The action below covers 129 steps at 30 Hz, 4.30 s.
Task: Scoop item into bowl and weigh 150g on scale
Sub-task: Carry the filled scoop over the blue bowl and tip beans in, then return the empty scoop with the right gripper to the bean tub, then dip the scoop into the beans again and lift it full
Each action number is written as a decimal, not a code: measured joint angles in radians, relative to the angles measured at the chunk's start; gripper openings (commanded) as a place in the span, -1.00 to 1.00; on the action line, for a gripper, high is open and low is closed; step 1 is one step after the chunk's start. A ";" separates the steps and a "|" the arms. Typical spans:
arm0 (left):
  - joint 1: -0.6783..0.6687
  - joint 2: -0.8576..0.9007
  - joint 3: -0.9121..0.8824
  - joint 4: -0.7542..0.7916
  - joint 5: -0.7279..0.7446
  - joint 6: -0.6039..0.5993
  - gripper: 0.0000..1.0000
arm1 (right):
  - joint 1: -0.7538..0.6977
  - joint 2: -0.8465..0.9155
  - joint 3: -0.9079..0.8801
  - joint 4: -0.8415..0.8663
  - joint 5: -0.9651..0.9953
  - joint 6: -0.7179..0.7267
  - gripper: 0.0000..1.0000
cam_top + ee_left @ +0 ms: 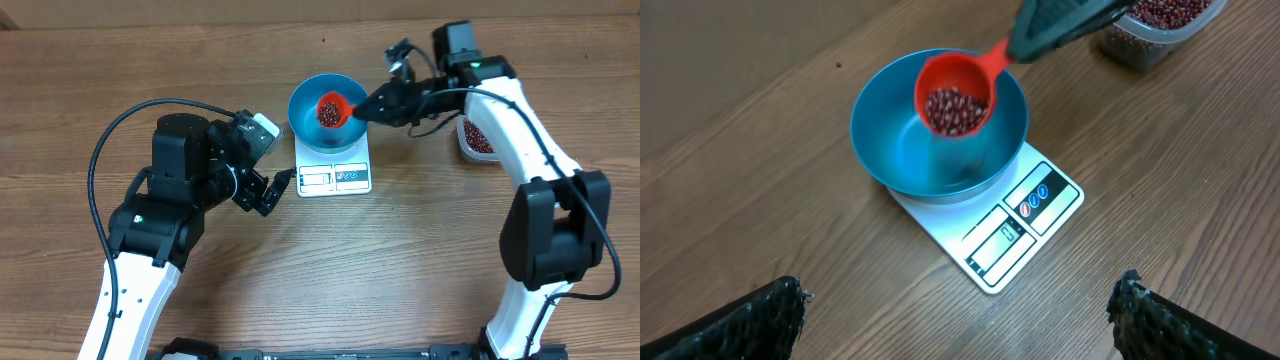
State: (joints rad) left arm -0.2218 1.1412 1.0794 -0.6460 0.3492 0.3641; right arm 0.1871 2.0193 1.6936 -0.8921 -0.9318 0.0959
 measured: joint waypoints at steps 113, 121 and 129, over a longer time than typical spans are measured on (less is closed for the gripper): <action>0.000 0.000 0.000 0.000 0.000 -0.007 0.99 | -0.426 -0.063 -0.129 -0.236 0.600 -0.333 -0.93; 0.000 0.000 0.000 0.000 0.000 -0.007 0.99 | -0.535 -0.021 -0.130 -0.246 0.402 -0.332 -0.93; 0.000 0.000 0.000 0.000 0.000 -0.007 0.99 | -0.677 0.003 -0.131 -0.281 0.198 -0.339 -0.93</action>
State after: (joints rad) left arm -0.2218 1.1412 1.0794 -0.6460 0.3489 0.3573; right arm -0.4896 2.0228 1.5627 -1.1728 -0.7341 -0.2428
